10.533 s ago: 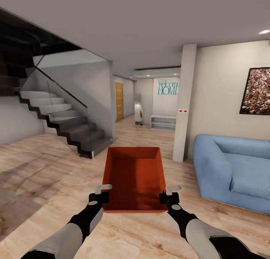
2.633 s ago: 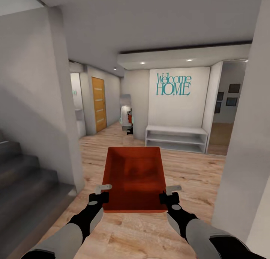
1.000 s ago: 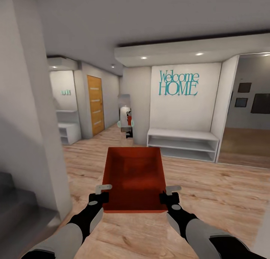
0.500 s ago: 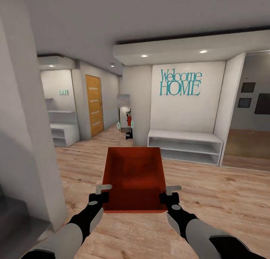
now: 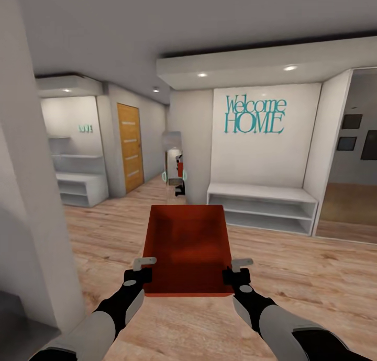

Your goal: Move the two storage containers from the living room to the garage. In the garage, place one container on the floor and stack the other container on top of it (either order is fine).

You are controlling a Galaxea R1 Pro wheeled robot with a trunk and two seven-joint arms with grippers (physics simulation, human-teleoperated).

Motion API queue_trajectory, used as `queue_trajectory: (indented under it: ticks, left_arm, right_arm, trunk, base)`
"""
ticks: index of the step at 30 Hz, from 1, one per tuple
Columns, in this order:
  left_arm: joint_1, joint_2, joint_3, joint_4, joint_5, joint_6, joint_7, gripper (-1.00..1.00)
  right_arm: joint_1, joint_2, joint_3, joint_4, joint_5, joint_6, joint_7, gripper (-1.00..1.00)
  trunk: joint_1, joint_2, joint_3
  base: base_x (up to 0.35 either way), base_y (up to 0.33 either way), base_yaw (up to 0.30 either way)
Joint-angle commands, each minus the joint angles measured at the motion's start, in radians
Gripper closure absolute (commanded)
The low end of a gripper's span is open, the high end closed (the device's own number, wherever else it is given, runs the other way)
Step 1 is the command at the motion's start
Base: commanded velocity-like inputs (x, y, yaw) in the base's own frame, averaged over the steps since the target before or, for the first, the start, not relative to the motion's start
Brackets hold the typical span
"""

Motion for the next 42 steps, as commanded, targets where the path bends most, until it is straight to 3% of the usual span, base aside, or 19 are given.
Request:
queue_trajectory:
  ticks: [1,19,36,42]
  left_arm:
    - [-0.002,0.012,0.012,-0.004,-0.008,-0.048,0.02,1.0]
    - [-0.002,0.012,0.012,-0.004,-0.008,-0.048,0.02,1.0]
    - [-0.002,0.012,0.012,-0.004,-0.007,-0.048,0.02,1.0]
    - [-0.002,0.012,0.012,-0.004,-0.007,-0.048,0.02,1.0]
  right_arm:
    - [-0.001,-0.002,-0.032,0.004,-0.006,-0.004,-0.009,1.0]
    - [-0.001,-0.001,-0.032,0.004,-0.006,-0.005,-0.008,1.0]
    - [-0.001,-0.002,-0.032,0.004,-0.006,-0.005,-0.008,1.0]
    - [-0.001,-0.002,-0.032,0.004,-0.006,-0.005,-0.008,1.0]
  trunk:
    - [0.001,-0.001,-0.001]
    - [0.001,-0.001,-0.001]
    - [0.001,-0.001,-0.001]
    - [0.001,-0.001,-0.001]
  base:
    - [0.322,0.0,0.0]
    - [0.322,0.0,0.003]
    - [0.322,0.0,0.248]
    - [0.322,0.0,0.051]
